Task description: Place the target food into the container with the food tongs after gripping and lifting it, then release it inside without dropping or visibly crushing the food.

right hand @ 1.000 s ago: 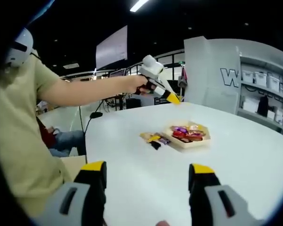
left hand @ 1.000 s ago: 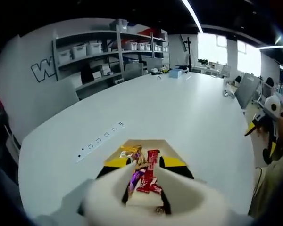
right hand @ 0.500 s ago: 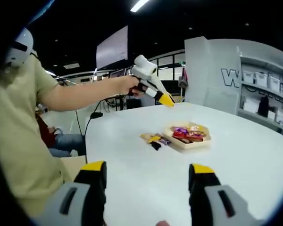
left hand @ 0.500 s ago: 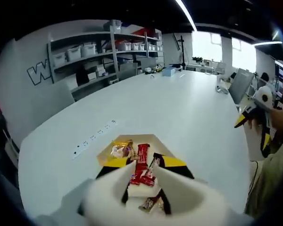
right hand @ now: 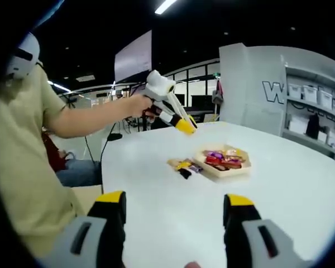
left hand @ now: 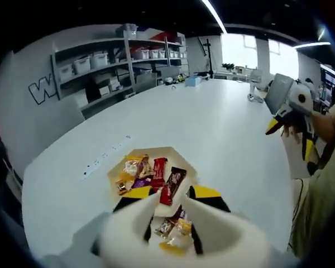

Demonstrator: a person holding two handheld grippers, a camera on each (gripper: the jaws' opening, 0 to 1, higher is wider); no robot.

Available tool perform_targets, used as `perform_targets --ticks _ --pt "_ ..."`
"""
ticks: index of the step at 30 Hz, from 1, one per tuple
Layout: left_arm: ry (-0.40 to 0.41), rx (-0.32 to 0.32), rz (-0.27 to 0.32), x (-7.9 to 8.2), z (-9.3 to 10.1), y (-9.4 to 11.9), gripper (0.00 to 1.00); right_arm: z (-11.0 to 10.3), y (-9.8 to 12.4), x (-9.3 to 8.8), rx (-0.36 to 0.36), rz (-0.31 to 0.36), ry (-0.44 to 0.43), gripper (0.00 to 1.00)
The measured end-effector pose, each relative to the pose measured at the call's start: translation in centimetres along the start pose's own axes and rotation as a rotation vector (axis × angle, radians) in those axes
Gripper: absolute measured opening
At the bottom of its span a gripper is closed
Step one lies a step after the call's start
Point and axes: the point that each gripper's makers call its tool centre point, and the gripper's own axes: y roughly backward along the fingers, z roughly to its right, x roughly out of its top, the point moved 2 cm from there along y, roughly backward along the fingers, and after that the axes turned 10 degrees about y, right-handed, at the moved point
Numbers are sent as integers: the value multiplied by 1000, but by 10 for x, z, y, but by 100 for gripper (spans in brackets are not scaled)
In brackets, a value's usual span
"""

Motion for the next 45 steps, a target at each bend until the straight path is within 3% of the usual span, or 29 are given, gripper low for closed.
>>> perform_targets --ticks 11,27,45 --pt "-43 -51 -19 -24 23 -4 24 -2 -1 -2 4 -4 -1 69" --pt "-131 -128 -78 -54 41 -29 25 -2 -1 -4 2 -11 -6 69" --pt "-163 -130 -139 -72 44 -53 25 -1 1 -7 -2 -11 -10 69"
